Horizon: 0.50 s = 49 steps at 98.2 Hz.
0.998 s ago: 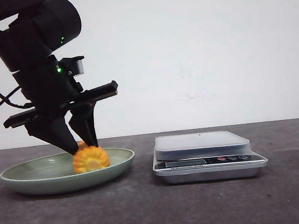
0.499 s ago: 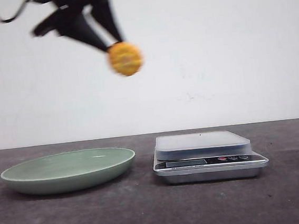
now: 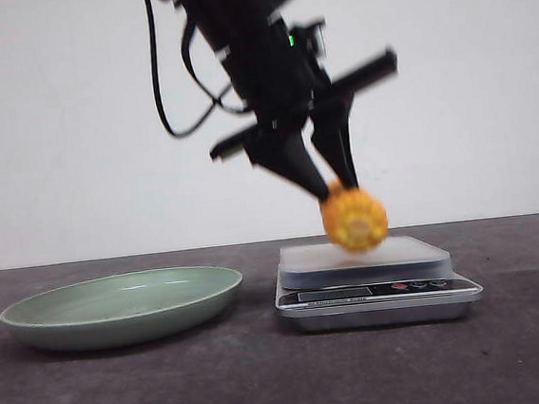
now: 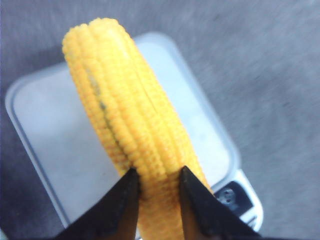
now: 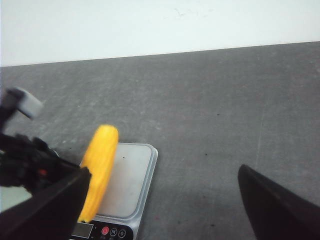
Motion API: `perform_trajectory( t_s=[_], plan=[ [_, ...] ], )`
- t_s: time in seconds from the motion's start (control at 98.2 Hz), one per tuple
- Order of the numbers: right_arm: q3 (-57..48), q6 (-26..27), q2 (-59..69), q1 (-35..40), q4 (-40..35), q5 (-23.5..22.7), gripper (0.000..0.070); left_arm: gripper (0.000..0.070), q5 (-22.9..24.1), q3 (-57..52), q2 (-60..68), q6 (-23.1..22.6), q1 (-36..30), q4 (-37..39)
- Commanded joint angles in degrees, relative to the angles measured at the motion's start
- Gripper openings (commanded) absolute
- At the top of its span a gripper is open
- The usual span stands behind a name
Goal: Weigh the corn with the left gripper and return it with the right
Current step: 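Lift the corn with the left gripper and lower it onto the scale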
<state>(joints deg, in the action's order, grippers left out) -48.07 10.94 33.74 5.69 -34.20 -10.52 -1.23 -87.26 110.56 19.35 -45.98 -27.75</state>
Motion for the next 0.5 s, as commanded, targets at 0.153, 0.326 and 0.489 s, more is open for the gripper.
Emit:
perform_trajectory(
  t_s=[0.153,0.326,0.489],
  plan=[
    [-1.1,-0.1,0.2,0.2,-0.6,0.0,0.0604,0.0004,0.2,-1.6,3.1,-0.7,-0.5,0.3],
    [-1.1,-0.8,0.2,0.2,-1.5,0.0,0.0605,0.0355,0.2,-1.6,3.1,-0.7,-0.5,0.6],
    [-1.1,-0.9,0.2,0.2,-1.5,0.0,0.0606,0.0556,-0.9,-1.9,2.3,-0.7,-0.5,-0.6]
  ],
)
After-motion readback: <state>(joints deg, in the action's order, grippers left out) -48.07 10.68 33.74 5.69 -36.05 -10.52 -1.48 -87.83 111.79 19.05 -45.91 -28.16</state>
